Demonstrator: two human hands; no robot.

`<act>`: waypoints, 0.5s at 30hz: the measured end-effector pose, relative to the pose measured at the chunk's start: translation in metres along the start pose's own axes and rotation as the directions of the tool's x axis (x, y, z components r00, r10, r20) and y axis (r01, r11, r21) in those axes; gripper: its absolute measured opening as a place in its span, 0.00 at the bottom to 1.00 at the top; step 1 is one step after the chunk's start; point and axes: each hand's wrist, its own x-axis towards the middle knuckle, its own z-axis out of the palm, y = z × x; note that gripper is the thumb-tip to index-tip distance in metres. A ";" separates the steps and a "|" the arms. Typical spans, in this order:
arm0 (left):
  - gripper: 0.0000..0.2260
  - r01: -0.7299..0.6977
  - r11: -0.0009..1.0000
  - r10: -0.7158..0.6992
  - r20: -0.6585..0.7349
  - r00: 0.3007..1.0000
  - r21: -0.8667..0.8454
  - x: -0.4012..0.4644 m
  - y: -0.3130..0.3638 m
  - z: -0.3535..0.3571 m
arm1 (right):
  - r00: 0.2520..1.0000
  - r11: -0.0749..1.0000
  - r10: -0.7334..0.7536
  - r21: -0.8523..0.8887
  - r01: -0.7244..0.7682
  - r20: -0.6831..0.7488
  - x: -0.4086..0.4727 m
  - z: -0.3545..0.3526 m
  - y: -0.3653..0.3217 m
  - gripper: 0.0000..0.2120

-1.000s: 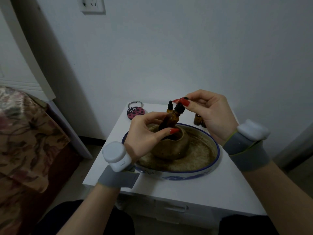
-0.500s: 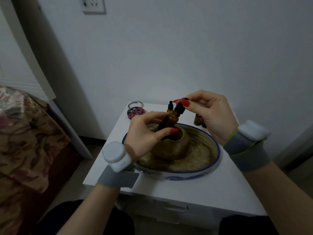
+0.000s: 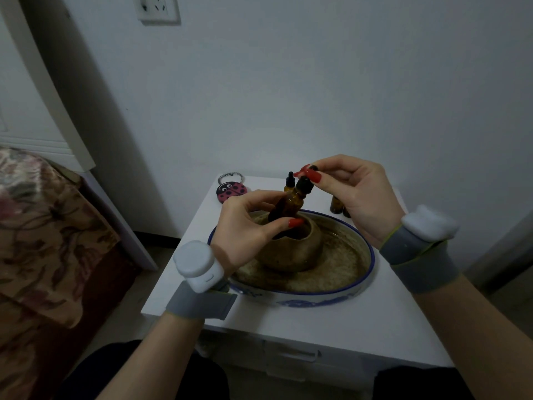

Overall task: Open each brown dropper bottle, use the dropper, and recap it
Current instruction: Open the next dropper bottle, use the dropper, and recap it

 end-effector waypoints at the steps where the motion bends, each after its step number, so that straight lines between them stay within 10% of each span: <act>1: 0.18 0.000 1.000 0.000 0.000 1.000 0.002 0.000 0.000 0.000 | 1.000 1.000 -0.001 -0.004 0.001 -0.001 0.000 0.000 0.000 0.05; 15: 0.18 0.021 0.997 -0.024 0.039 0.999 0.078 0.001 -0.008 -0.001 | 0.996 1.000 -0.012 -0.016 0.011 -0.091 0.004 -0.007 -0.004 0.03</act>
